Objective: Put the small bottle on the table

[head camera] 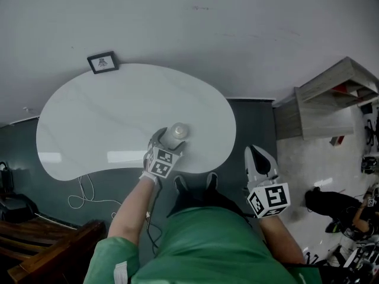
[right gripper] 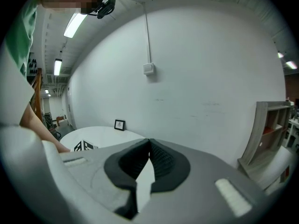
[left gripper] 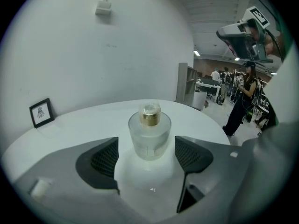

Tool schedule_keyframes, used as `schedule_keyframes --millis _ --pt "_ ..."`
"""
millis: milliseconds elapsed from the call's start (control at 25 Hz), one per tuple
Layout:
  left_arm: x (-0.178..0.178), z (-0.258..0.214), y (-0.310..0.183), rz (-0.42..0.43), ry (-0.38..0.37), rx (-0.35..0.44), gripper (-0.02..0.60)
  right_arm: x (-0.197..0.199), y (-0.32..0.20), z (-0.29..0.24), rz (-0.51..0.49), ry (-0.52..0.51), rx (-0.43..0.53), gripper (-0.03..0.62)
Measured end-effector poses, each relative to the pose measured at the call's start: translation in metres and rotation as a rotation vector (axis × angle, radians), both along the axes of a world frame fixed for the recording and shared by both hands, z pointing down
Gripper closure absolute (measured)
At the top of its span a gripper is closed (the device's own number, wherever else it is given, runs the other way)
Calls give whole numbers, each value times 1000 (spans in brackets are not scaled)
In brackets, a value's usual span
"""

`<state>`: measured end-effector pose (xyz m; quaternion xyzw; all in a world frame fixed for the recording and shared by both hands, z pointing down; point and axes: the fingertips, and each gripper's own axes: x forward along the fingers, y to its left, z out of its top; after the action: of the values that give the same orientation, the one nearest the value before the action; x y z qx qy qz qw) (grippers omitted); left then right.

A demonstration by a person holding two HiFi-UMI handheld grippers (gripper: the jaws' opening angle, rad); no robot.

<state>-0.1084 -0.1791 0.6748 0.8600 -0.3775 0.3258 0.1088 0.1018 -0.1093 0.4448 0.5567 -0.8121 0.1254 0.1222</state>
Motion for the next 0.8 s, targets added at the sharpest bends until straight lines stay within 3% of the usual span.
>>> schedule_keyframes --millis 200,320,400,440,600,800 --pt "-34 -28 3 -150 65 19 215 1 -6 -8 -19 -15 27 591" --pt "-55 -48 6 -236 55 36 234 4 -10 -13 -23 -26 47 591" --pt "-68 -68 9 -297 60 76 450 4 -13 -16 -28 -34 58 591" --pt "-72 -81 10 -328 77 102 501 4 -14 -17 -32 -38 61 591" --pt "-74 -140 21 -406 176 203 561 0 -15 -19 -52 -56 73 591" --pt "-59 -221 38 -429 337 320 572 -5 -19 -28 -73 -83 101 591"
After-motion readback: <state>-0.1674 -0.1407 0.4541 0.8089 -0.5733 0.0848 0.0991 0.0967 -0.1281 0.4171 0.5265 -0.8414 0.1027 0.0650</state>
